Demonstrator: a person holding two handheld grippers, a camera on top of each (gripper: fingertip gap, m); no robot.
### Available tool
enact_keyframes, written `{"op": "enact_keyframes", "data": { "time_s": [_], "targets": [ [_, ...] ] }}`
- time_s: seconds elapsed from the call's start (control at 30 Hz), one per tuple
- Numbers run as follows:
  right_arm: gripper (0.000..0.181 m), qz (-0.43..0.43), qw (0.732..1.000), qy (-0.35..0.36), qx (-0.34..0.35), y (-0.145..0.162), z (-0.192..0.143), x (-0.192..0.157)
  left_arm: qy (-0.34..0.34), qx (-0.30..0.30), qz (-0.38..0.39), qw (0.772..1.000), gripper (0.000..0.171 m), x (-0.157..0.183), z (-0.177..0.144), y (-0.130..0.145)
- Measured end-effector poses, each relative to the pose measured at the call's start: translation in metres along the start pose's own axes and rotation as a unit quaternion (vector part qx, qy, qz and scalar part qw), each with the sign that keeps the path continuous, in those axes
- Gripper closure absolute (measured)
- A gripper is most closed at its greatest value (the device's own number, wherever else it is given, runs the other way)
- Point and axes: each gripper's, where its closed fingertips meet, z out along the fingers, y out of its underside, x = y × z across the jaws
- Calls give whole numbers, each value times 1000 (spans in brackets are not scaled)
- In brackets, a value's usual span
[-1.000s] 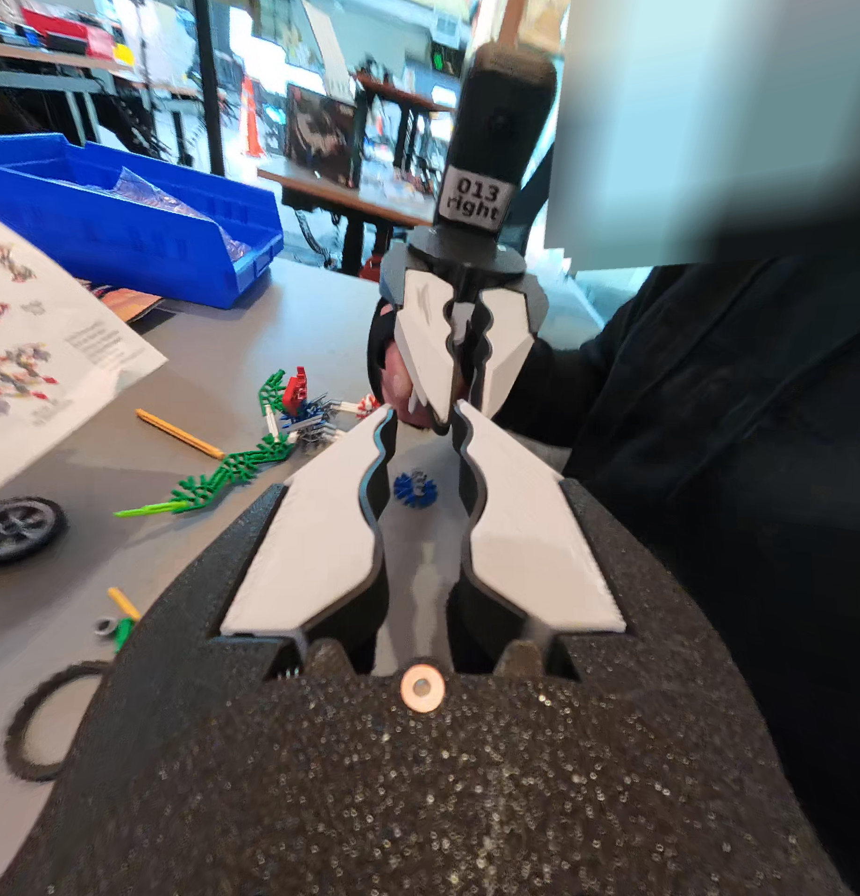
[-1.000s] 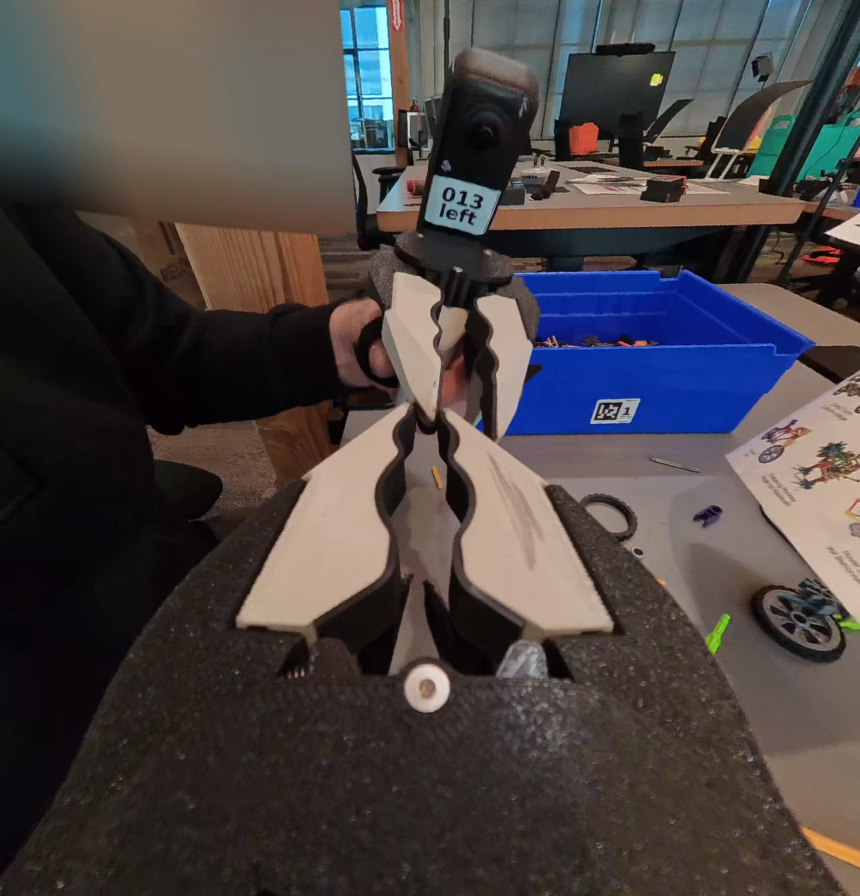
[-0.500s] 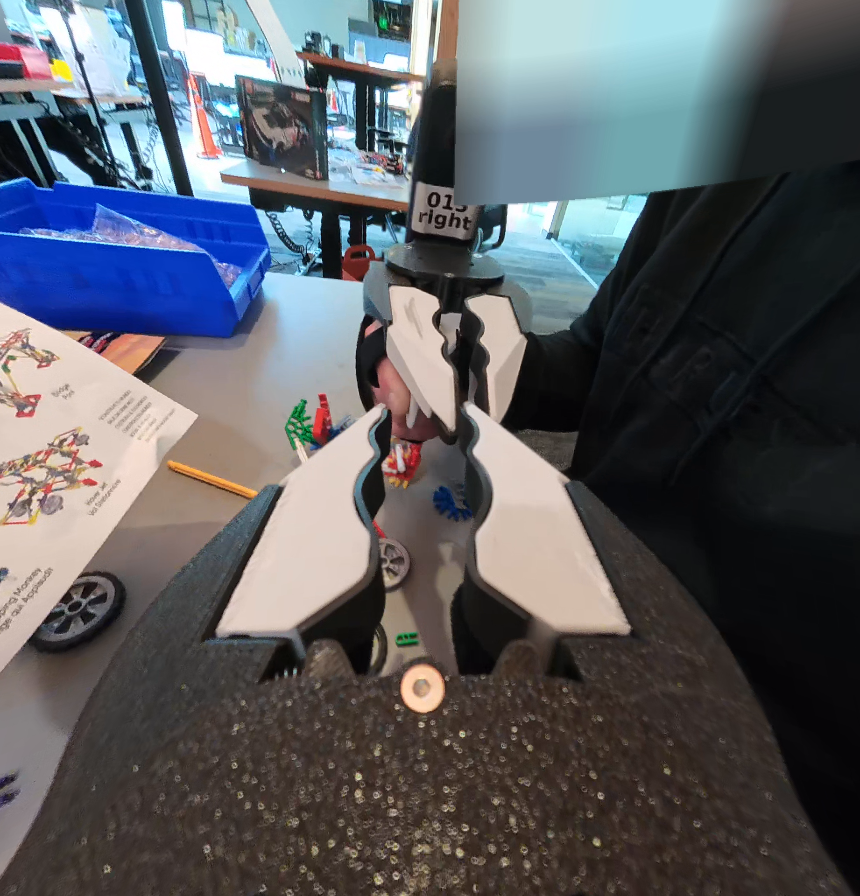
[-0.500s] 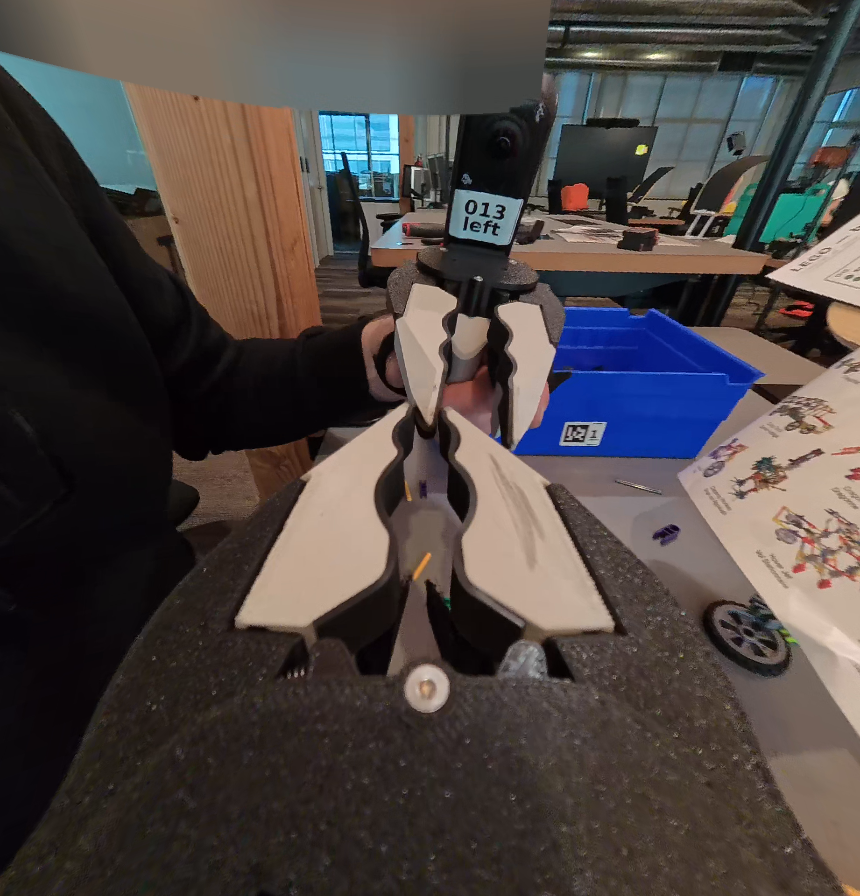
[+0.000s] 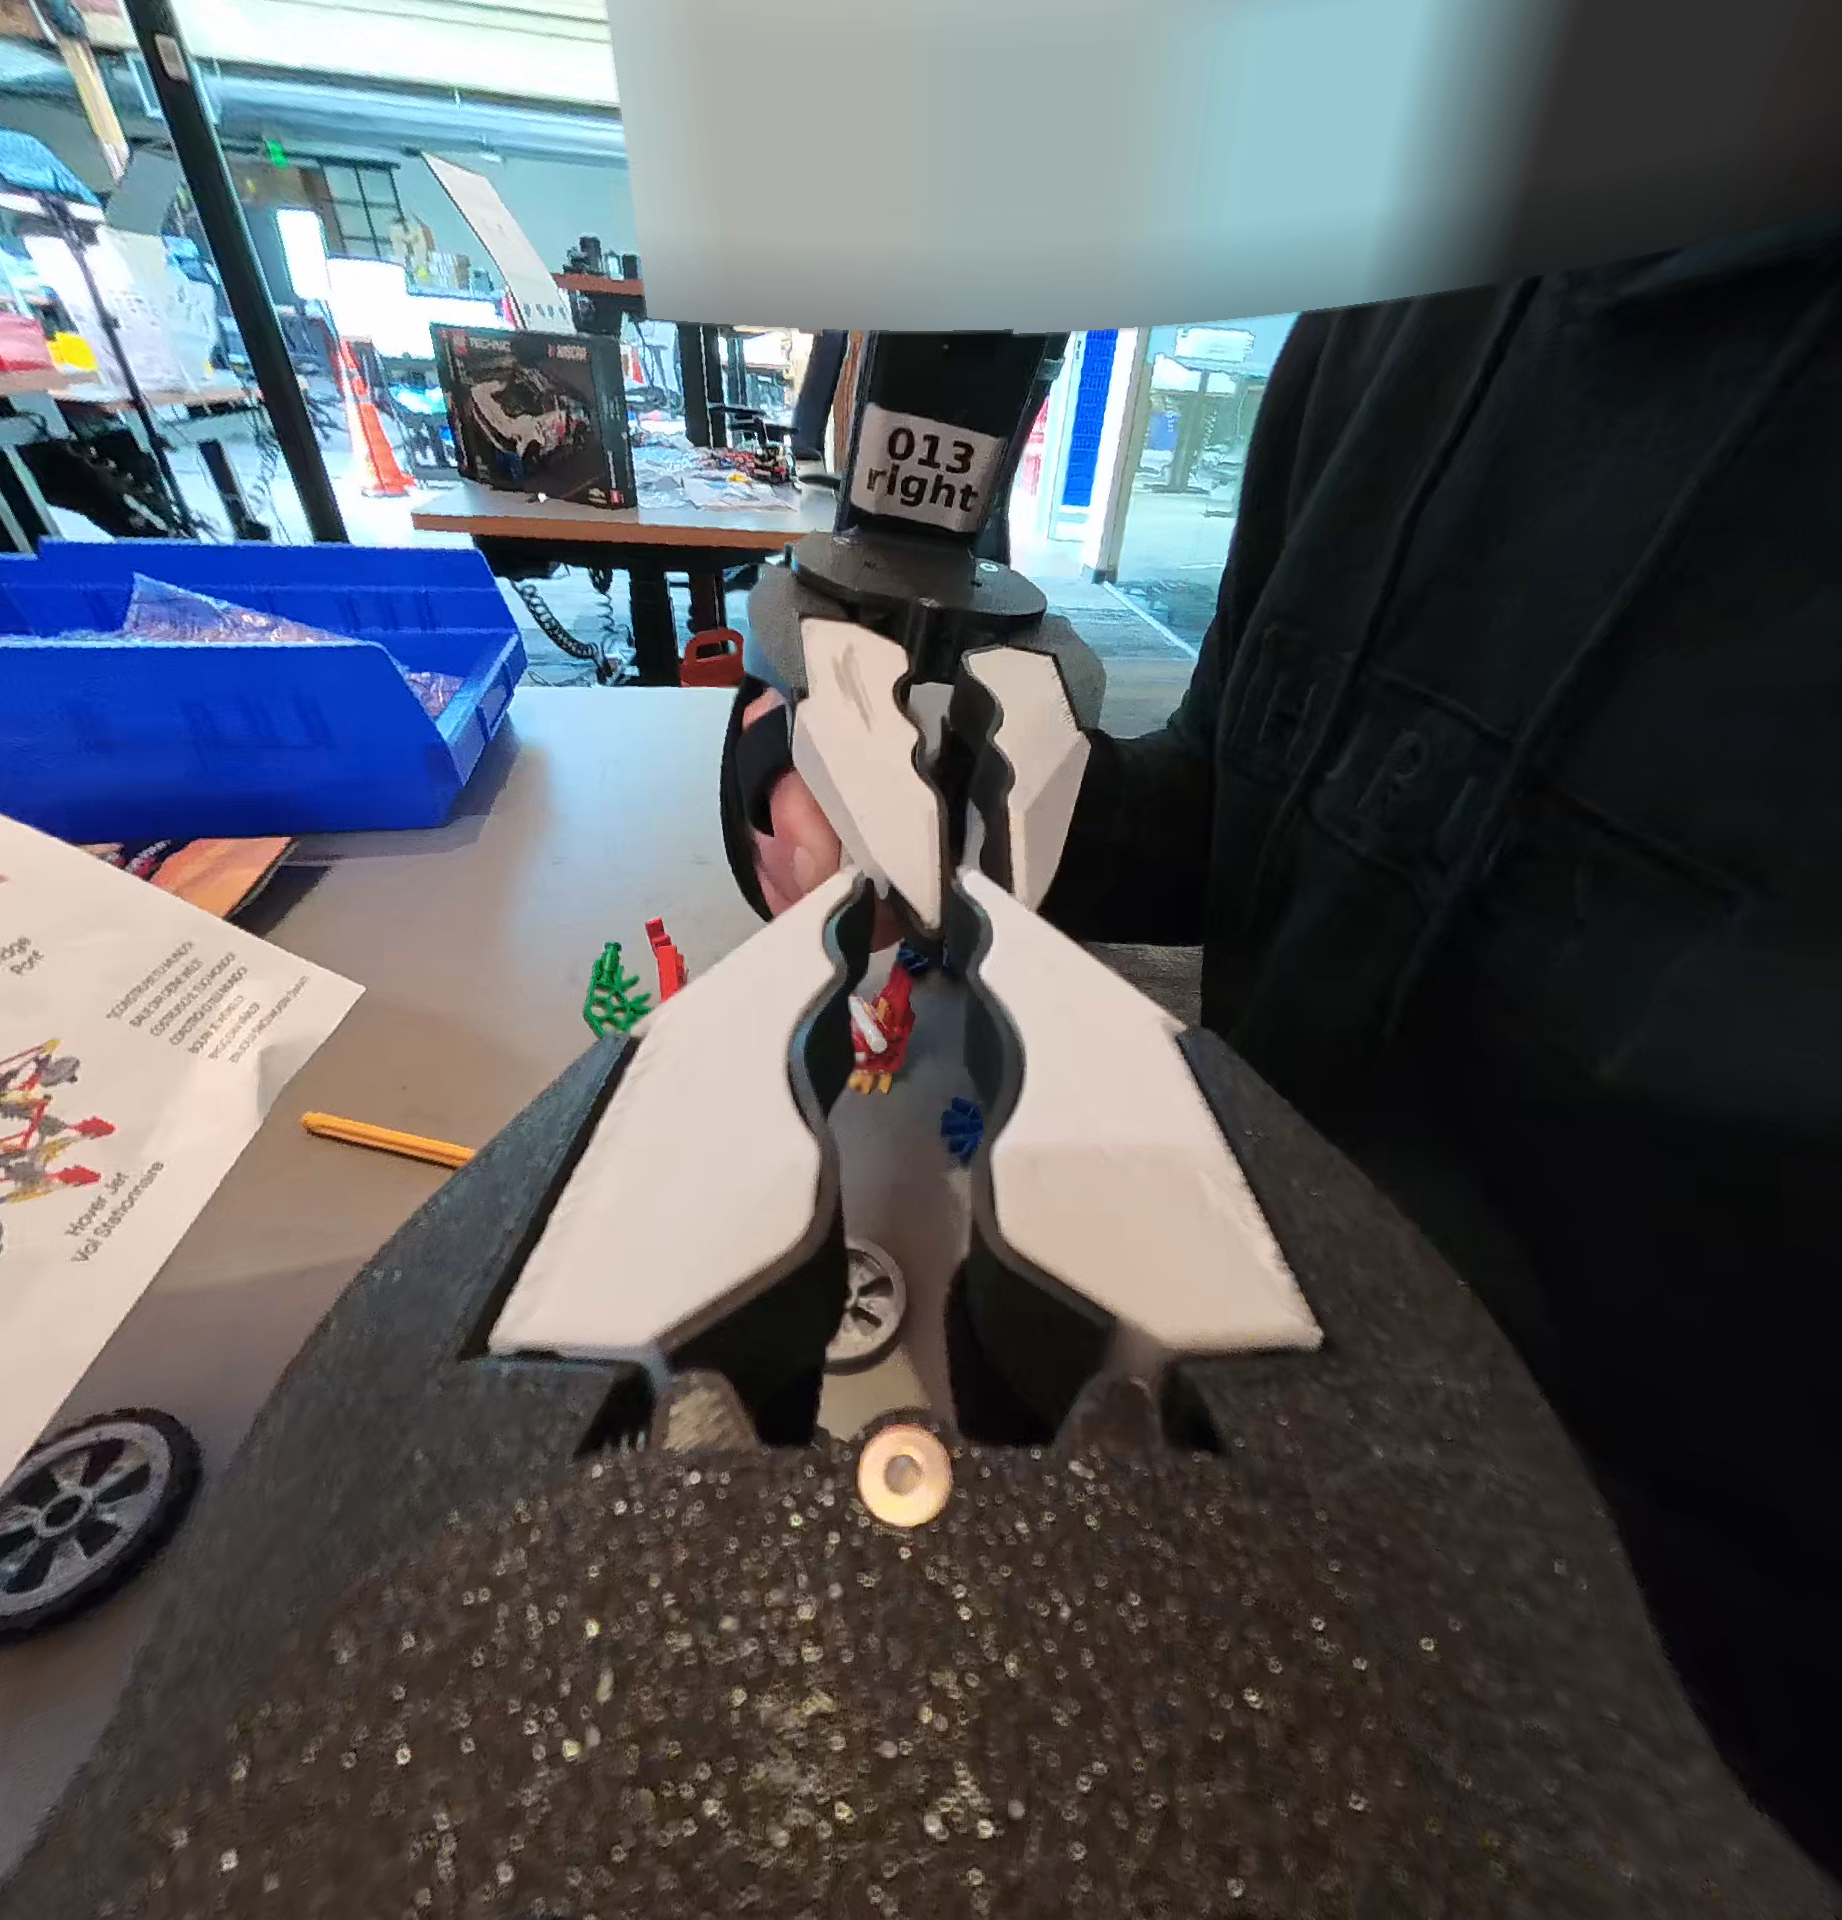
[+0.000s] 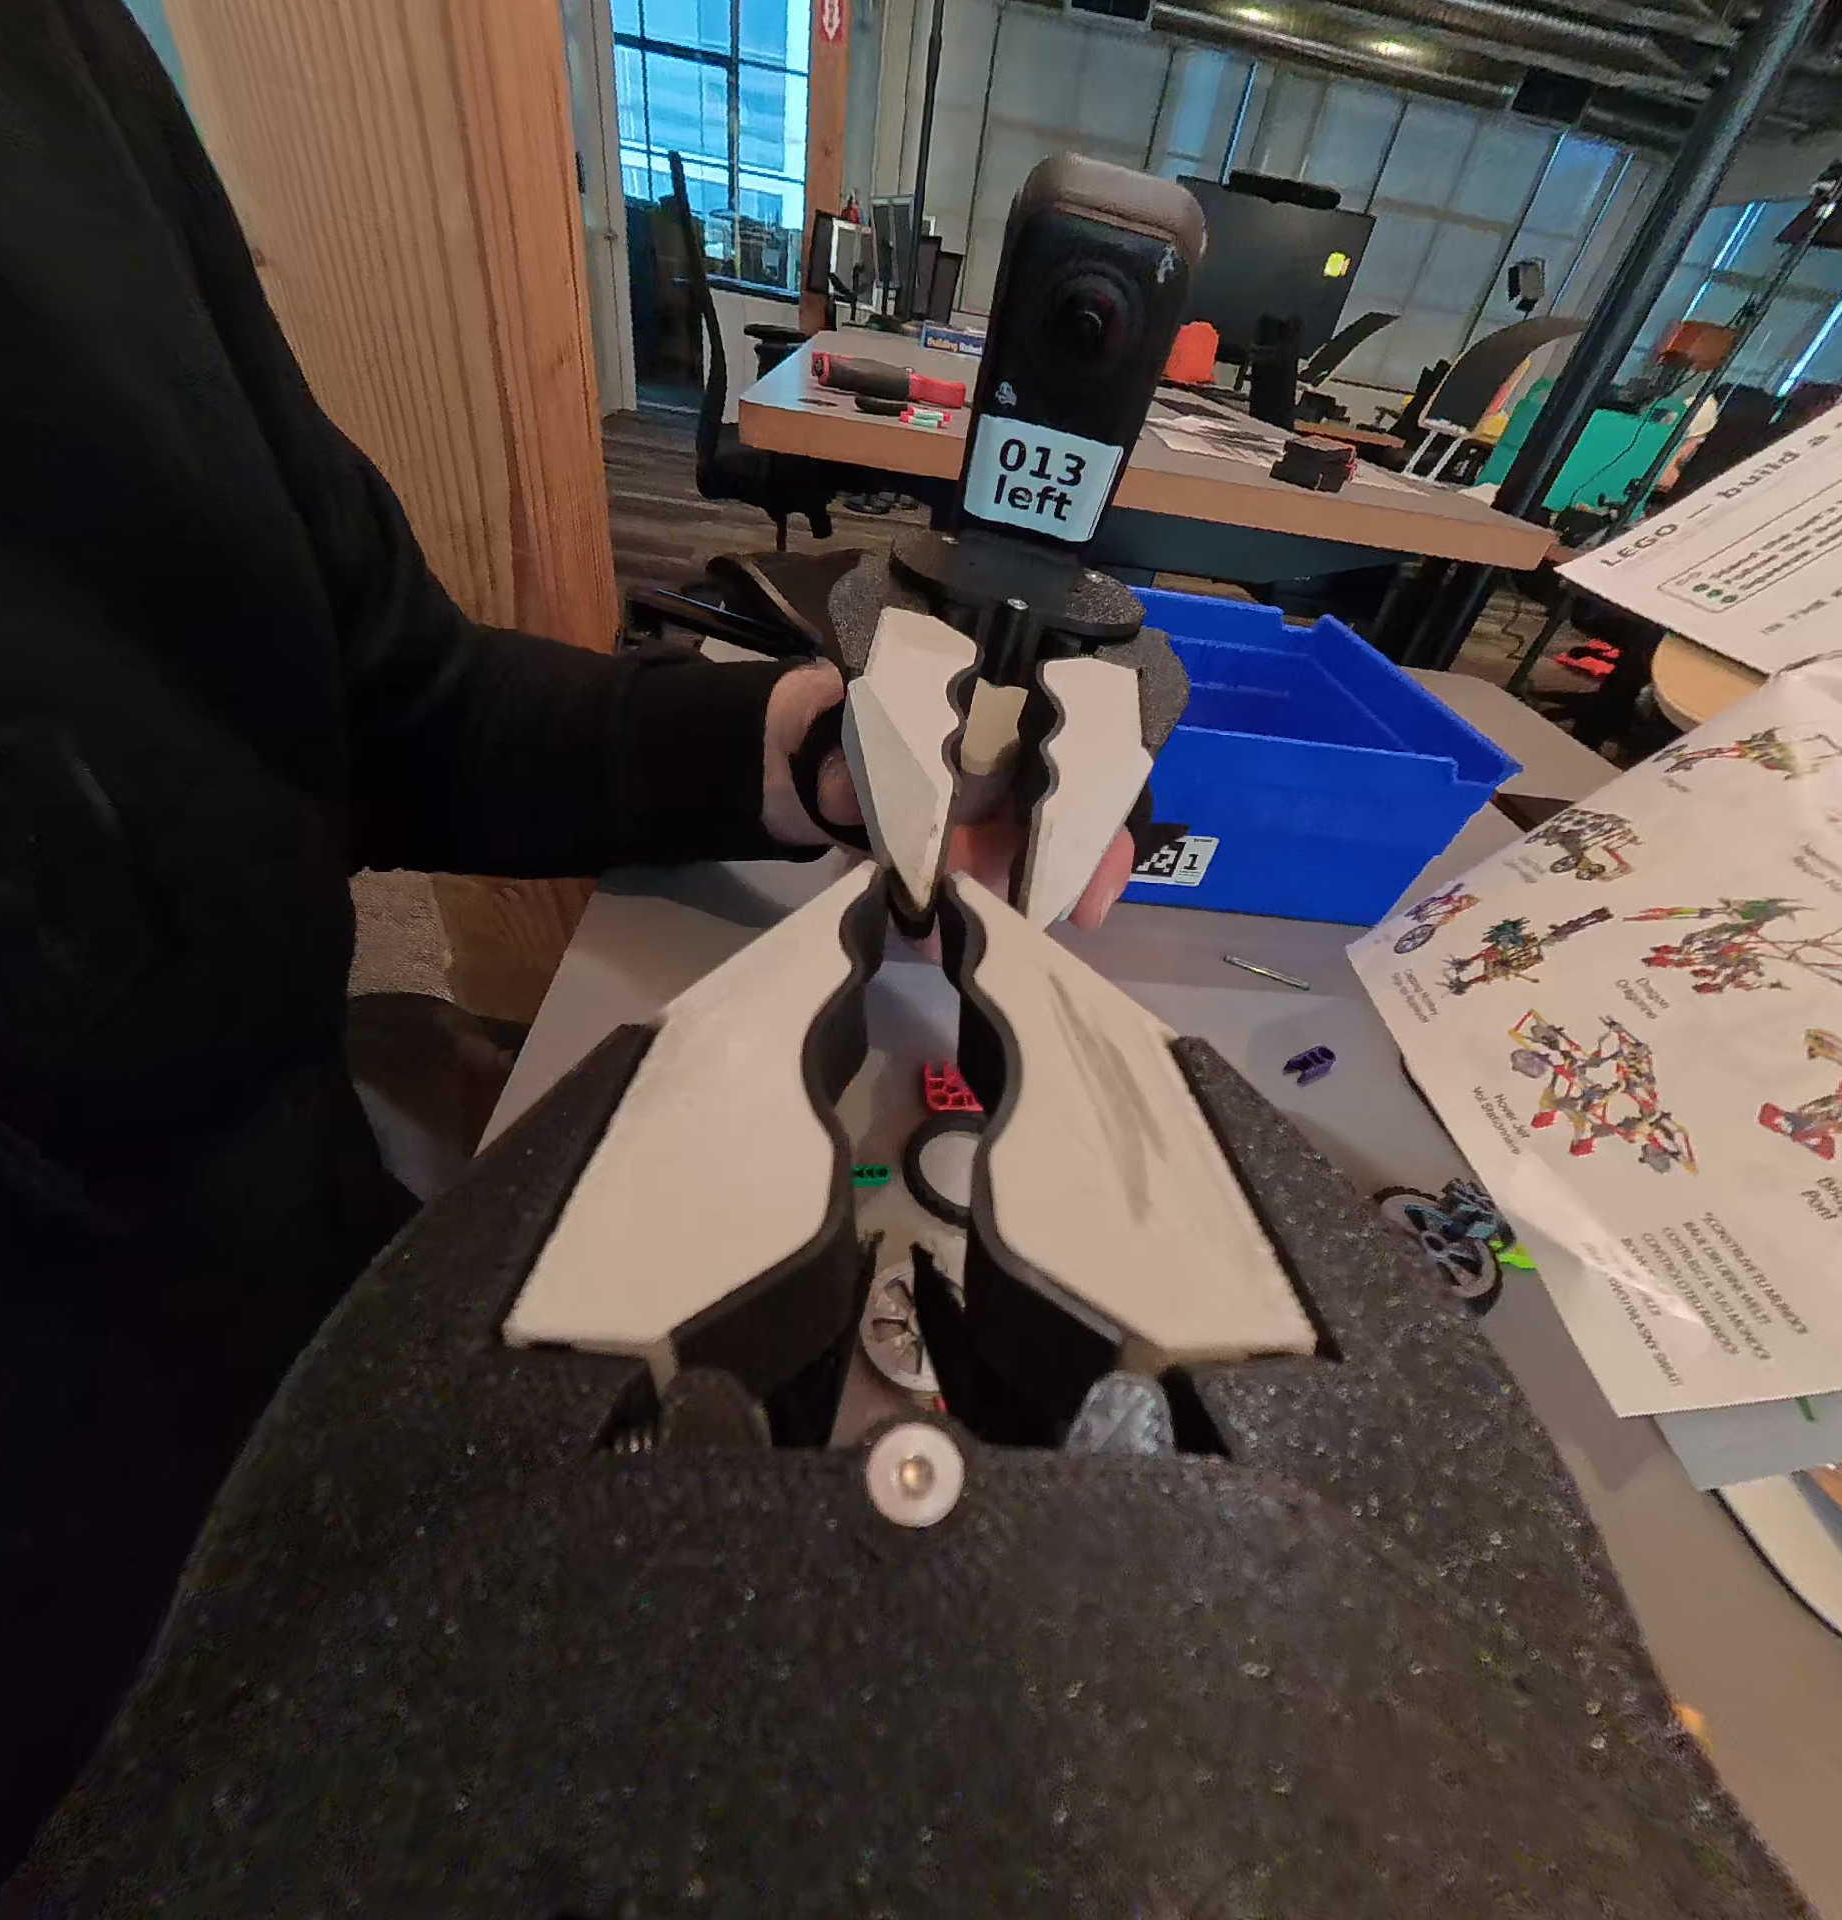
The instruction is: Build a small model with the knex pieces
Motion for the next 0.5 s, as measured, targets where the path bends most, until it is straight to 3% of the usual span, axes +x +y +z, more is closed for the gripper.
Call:
{"op": "enact_keyframes", "data": {
  "time_s": [0.5],
  "targets": [
    [174, -31, 999, 7, -31, 6, 1, -1, -14, -10, 23, 1000, 160, -1, 1, 7]
  ]
}}
